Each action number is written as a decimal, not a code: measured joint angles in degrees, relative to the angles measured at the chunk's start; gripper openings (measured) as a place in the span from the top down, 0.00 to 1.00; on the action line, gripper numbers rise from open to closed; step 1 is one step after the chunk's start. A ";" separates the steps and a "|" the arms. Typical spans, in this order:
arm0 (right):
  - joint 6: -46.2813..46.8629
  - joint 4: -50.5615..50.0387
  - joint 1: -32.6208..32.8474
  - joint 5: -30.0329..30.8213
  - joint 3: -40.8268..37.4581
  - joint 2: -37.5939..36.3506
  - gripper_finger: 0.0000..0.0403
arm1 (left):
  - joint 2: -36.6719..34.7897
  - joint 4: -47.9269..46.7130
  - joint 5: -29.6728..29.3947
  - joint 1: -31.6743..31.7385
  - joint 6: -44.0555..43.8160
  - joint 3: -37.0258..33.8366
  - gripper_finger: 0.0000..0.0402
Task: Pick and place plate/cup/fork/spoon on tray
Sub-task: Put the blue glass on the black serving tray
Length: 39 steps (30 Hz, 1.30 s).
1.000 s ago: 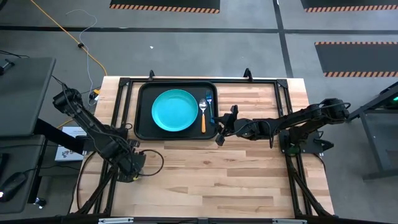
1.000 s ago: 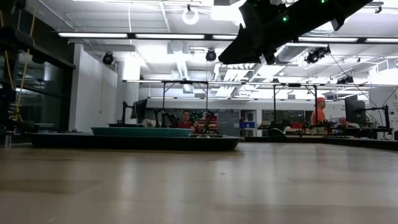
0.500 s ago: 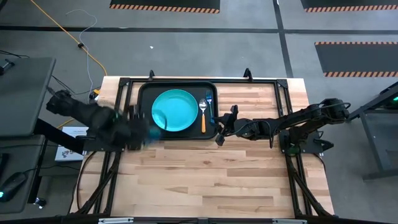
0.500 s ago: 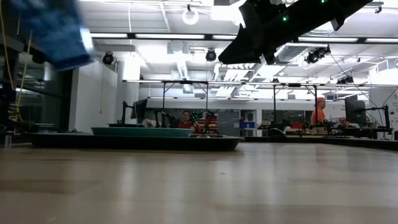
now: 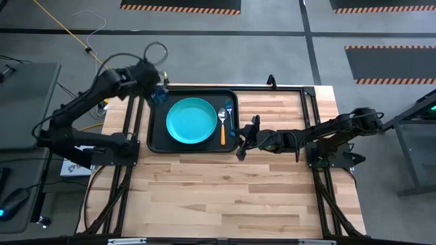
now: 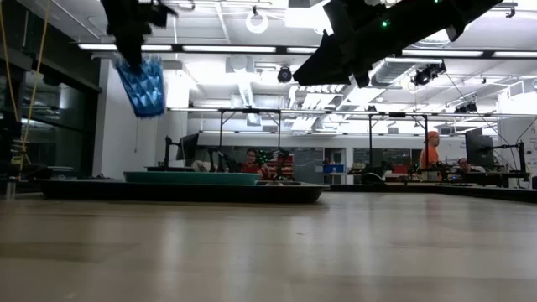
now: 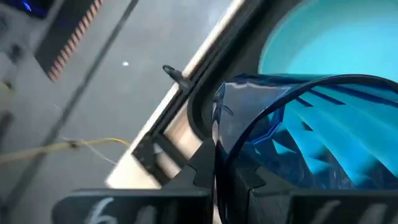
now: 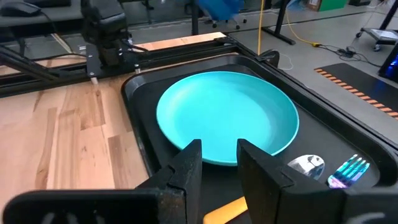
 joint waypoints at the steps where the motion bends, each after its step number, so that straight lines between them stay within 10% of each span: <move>1: 0.01 0.02 0.00 -0.15 0.00 0.00 0.77 | 0.29 2.61 2.40 3.38 0.69 -1.10 1.00; 11: -0.27 0.00 0.00 -0.19 0.00 0.00 0.77 | 9.05 11.27 9.66 20.32 2.43 -9.96 1.00; 39: -0.02 -0.04 -0.02 -0.19 0.00 -0.01 0.77 | 21.26 15.81 18.42 25.17 -6.63 -10.57 1.00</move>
